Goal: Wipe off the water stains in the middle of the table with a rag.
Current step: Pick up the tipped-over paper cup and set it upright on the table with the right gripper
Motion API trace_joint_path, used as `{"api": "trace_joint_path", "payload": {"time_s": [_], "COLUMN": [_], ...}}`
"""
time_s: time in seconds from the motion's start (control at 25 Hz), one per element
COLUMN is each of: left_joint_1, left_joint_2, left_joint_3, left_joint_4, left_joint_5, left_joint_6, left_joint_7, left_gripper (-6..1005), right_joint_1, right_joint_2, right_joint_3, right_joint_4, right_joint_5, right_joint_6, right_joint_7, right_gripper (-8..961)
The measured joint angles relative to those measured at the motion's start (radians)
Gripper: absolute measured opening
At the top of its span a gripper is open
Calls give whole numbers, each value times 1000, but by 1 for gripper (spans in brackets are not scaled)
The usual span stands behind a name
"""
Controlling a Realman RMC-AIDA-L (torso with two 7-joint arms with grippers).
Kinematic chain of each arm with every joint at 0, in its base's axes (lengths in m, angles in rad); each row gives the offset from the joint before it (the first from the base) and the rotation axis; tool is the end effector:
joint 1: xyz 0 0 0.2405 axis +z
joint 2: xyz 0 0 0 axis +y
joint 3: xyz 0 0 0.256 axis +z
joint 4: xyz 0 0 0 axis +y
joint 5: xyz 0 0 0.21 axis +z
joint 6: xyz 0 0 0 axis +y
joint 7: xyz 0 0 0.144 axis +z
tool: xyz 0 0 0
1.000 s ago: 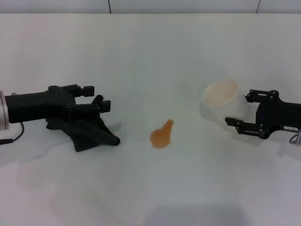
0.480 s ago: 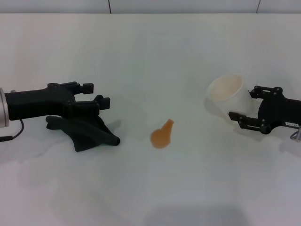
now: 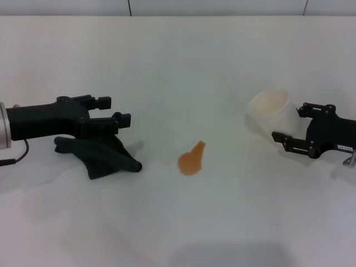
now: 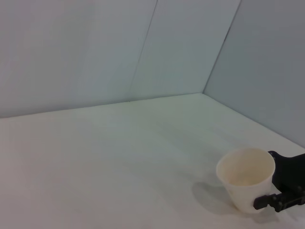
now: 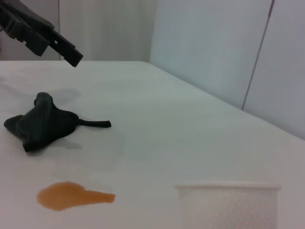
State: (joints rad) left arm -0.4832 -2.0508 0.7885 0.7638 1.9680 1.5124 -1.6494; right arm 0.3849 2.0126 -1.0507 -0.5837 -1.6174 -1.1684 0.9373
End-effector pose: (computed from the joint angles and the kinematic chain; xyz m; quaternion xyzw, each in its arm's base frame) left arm -0.2687 0.3354 0.0176 -0.9181 -0.3045 -0.2161 0.1332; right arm 0.3151 0.3313 -0.0056 -0.9407 0.1003 0.1463 0.2892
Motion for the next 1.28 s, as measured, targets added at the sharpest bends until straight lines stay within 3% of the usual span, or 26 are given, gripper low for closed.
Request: {"api": "trace_joint_path", "payload": {"time_s": [1.16,1.28], "left_joint_1": [-1,-2], "left_joint_2": [-2,-2], "left_joint_3": [0,0], "left_joint_4": [3,3], "left_joint_5": [0,0], "left_joint_6": [6,6], "left_joint_7": [-5,-6], "left_gripper": [845,845], "right_joint_1": [-22,-22], "right_joint_2": [-2,-3], "right_joint_3": [15,15], "right_joint_4": [1,1], "right_joint_5": [57,67], "right_joint_6": [9,9], "right_joint_7": [0,-2], "right_gripper": [651,694]}}
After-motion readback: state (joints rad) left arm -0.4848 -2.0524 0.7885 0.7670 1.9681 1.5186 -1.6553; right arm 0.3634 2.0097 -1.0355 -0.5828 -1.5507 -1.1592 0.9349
